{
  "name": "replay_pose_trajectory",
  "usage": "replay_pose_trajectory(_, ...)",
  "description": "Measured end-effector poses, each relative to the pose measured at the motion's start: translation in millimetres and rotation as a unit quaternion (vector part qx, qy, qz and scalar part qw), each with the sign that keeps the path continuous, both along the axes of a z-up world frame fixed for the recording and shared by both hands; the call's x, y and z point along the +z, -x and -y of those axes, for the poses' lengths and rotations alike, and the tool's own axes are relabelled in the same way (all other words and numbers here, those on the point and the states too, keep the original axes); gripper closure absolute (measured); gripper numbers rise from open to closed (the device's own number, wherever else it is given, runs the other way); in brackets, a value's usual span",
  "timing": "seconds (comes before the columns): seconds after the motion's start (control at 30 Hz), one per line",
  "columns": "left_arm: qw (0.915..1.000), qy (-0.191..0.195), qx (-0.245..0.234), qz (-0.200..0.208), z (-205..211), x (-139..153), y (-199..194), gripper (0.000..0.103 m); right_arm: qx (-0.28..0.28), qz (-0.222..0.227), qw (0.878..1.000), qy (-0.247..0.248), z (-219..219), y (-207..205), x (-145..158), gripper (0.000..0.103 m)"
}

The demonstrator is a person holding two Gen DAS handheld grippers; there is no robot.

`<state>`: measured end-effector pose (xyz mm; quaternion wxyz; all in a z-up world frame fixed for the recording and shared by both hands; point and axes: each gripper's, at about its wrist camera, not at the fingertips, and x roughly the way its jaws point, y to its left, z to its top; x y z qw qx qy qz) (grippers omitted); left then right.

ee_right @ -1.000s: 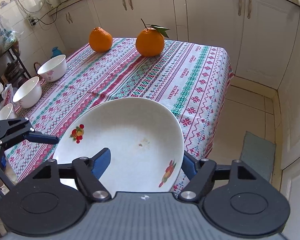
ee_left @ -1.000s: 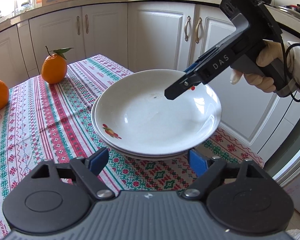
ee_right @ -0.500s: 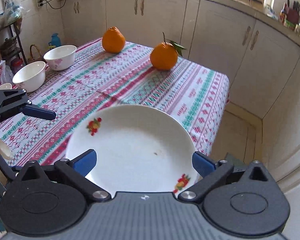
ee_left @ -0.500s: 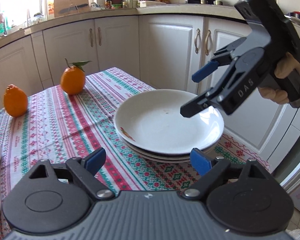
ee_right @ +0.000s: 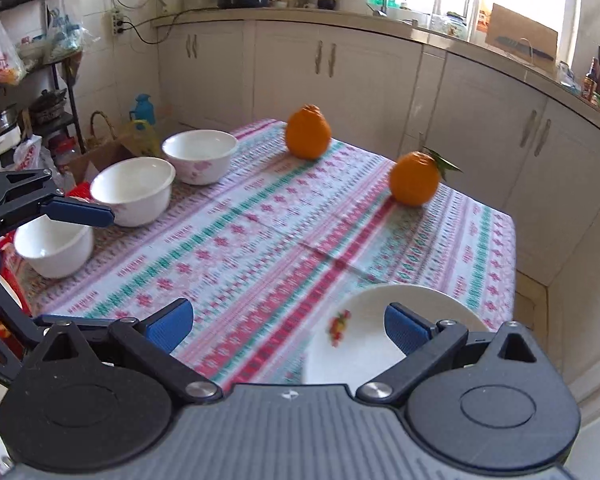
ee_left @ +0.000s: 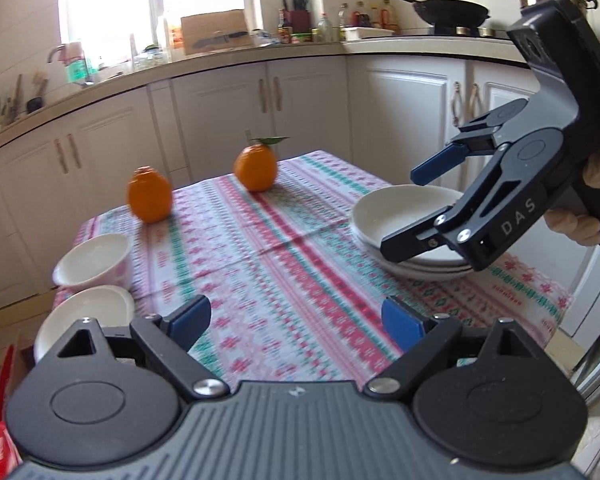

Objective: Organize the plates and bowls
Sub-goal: 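Withdraw the right gripper and move it toward the pink-flowered white bowls, then close the right gripper on the rim of a white bowl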

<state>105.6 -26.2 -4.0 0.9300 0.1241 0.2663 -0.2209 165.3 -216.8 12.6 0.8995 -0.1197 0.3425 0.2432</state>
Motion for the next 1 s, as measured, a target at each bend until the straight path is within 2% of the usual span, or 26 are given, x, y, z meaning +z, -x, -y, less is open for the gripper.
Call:
replay_pose_trajectory(0.23,0.9986,-0.023,0.047,0.011,-54,-2,25,0.011,0.026,0.001,0.999,-0.044,-54,4,4,0.0)
replay_pose_trajectory(0.4,0.9964,-0.032,0.076,0.02,-90,-5,43,0.011,0.059,-0.008,0.997,-0.056,-94,4,1,0.0)
replay_pose_trajectory(0.63,0.993,-0.026,0.116,-0.005,-131,-24,49,0.011,0.096,-0.026,0.993,-0.063,-143,3,-7,0.0)
replay_pose_trajectory(0.83,0.9933,-0.014,0.113,-0.02,-145,-39,45,0.011,0.117,-0.048,0.99,-0.064,-171,-7,-15,0.0)
replay_pose_trajectory(0.97,0.9941,-0.007,0.105,-0.027,-149,-45,40,0.011,0.127,-0.067,0.988,-0.06,-187,-15,-23,0.005)
replay_pose_trajectory(1.0,0.9942,-0.005,0.103,-0.028,-150,-46,38,0.011,0.129,-0.071,0.987,-0.057,-191,-17,-26,0.01)
